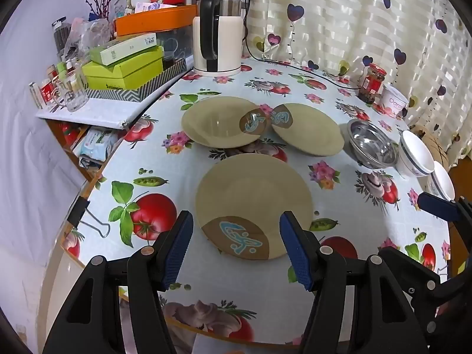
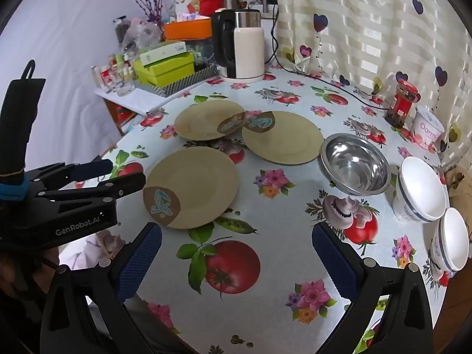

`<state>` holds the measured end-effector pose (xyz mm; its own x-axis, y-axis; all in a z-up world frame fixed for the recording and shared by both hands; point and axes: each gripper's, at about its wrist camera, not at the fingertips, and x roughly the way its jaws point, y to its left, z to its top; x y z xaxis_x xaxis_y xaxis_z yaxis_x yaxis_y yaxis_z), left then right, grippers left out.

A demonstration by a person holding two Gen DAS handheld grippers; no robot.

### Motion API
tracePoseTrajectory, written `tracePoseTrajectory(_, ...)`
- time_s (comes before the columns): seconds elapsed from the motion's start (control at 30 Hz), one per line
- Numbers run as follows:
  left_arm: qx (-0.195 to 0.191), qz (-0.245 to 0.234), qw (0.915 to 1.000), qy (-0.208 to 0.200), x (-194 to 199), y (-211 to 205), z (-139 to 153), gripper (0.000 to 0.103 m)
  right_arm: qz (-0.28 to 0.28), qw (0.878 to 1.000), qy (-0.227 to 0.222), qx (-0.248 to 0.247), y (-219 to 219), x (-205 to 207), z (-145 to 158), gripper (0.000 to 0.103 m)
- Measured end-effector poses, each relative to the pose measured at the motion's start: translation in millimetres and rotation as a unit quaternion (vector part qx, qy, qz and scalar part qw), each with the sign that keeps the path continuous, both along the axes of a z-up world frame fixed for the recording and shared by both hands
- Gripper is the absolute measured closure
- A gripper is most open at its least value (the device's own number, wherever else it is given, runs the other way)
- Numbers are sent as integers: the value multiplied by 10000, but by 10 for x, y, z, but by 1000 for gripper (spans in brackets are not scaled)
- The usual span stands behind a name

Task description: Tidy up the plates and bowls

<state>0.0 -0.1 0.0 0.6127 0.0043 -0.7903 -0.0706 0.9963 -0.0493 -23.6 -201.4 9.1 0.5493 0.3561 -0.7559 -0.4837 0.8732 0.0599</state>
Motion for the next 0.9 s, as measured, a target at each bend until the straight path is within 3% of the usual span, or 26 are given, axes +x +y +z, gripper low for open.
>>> tracePoseTrajectory(0.9, -61, 12, 9999, 122, -9, 46, -72, 41, -39, 10000, 55, -51, -33, 26, -16, 0)
